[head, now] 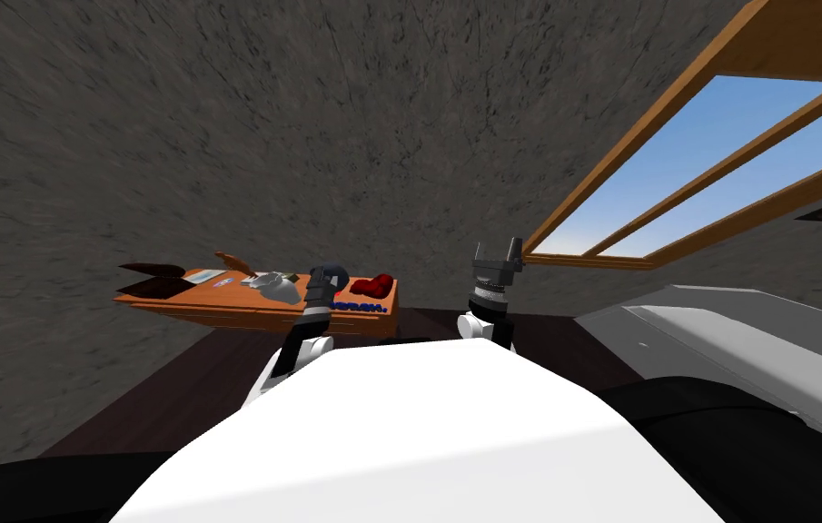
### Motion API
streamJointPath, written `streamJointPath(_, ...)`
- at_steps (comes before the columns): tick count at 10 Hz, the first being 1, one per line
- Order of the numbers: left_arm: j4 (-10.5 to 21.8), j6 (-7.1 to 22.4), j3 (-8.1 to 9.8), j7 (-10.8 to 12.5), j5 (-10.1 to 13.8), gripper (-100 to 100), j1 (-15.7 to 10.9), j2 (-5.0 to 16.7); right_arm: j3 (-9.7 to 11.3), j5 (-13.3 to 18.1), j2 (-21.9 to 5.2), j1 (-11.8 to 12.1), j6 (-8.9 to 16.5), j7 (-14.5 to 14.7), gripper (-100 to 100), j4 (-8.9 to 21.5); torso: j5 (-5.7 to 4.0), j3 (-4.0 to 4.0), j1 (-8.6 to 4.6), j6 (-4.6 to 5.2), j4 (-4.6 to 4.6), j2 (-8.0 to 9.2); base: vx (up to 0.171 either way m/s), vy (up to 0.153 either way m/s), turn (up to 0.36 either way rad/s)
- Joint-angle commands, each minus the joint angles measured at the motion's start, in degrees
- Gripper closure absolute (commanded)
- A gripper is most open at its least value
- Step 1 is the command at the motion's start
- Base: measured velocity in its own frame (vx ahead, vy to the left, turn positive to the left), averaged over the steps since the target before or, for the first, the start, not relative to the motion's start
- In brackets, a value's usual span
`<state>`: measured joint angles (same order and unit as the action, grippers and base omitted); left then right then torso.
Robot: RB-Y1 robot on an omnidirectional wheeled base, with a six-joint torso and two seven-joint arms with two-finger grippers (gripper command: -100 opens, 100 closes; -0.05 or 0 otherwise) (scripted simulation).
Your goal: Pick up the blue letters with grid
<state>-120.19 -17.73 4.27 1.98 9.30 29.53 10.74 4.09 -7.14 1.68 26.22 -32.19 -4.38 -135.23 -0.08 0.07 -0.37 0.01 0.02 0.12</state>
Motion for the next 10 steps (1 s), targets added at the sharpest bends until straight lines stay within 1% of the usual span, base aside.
streamJointPath(1,1.63,1.72,0.19,-0.29,0.49,-100,-0.34,0.58,0.00,0.00,0.00,0.00,0.00,0.00,0,0.00,0.00,0.00,0.00,0.00,0.00,0.00,-0.028,-0.082,-0.025)
streamJointPath(2,3.35,4.06,0.93,-0.59,1.62,-100,-0.71,1.86,-0.01,0.00,0.00,0.01,0.00,0.00,0,0.00,0.00,0.00,0.06,-0.02,0.01,0.00,-0.025,-0.064,-0.098)
streamJointPath(3,3.35,4.66,0.93,-0.59,1.62,-100,-0.71,1.86,0.00,0.00,0.00,0.00,0.00,0.00,0,0.00,0.02,0.00,0.13,0.00,0.00,0.00,-0.017,-0.045,-0.049)
streamJointPath(4,5.17,6.92,1.69,-0.91,2.83,-100,-1.11,3.17,-0.01,0.00,-0.01,0.01,0.00,0.00,0,0.00,0.03,-0.01,0.21,-0.02,0.00,-0.03,-0.011,-0.057,-0.113)
streamJointPath(5,5.17,7.74,1.69,-0.91,2.83,-100,-1.11,3.17,-0.01,0.00,-0.01,0.00,0.00,0.00,0,0.00,0.04,-0.02,0.19,0.00,-0.01,-0.05,-0.011,-0.048,-0.056)
streamJointPath(6,7.08,9.84,2.45,-1.25,4.10,-100,-1.52,4.49,-0.01,0.00,-0.01,0.01,0.00,0.00,0,0.00,0.03,-0.03,0.20,-0.02,0.00,-0.05,-0.007,-0.067,-0.128)
streamJointPath(7,7.08,10.92,2.45,-1.25,4.10,-100,-1.52,4.49,0.00,0.00,0.00,0.00,0.00,0.00,0,0.00,0.03,-0.03,0.15,0.00,-0.01,-0.06,-0.008,-0.058,-0.061)
streamJointPath(8,9.07,13.17,3.21,-1.61,5.43,-100,-1.95,5.79,-0.01,0.00,-0.01,0.01,0.00,0.00,0,0.00,0.03,-0.03,0.17,-0.02,-0.01,-0.06,-0.011,-0.071,-0.131)
streamJointPath(9,9.07,14.19,3.21,-1.61,5.43,-100,-1.95,5.79,0.00,0.00,0.00,0.00,0.00,0.00,0,0.00,0.02,-0.03,0.14,0.00,-0.01,-0.06,-0.014,-0.061,-0.055)
streamJointPath(10,11.14,16.52,3.97,-1.98,6.81,-100,-2.38,7.07,-0.01,0.00,-0.01,0.01,0.00,0.00,0,0.00,0.02,-0.02,0.16,-0.03,0.00,-0.04,-0.017,-0.061,-0.120)
